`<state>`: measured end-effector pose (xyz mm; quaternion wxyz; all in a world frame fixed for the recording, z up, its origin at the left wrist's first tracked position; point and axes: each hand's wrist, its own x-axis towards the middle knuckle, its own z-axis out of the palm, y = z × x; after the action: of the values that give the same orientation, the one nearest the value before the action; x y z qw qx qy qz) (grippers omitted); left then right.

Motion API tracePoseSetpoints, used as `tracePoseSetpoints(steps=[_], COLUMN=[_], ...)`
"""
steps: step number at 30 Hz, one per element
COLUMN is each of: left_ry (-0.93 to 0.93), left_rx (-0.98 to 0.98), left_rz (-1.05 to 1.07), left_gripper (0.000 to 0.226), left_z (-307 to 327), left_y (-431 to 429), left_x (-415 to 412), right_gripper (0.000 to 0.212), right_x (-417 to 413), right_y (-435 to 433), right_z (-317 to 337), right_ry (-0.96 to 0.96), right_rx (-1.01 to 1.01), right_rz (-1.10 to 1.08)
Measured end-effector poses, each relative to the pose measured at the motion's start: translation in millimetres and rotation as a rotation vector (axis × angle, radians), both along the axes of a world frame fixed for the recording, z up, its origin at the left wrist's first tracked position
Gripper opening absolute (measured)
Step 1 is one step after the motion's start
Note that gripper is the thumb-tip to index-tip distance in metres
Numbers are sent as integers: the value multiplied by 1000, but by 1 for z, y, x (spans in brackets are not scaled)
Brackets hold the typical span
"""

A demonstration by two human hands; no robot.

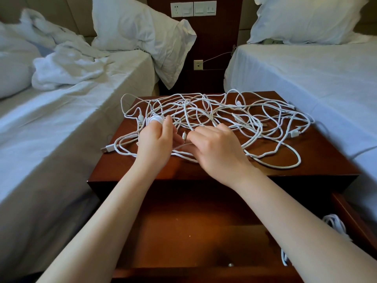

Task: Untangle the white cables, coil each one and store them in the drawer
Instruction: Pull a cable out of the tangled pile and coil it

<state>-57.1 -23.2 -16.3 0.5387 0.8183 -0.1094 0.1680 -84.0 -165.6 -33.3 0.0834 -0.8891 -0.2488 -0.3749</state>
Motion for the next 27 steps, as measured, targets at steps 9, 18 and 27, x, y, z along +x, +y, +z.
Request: tracePoseSetpoints(steps=[9,18,27], left_ry=[238,552,652], left_rx=[77,-17,-236], left_rz=[-178,-596,-920], left_gripper=[59,78,29], left_z=[-2,-12,-7], left_y=[-1,3,12], left_x=[-1,7,5], right_gripper=[16,19,18], right_x=[0,0,-2], right_y=[-4,-20,-24], right_z=[4,16,16], right_ry=[0,114,135], right_rx=[1,181,272], right_rz=[5,54,66])
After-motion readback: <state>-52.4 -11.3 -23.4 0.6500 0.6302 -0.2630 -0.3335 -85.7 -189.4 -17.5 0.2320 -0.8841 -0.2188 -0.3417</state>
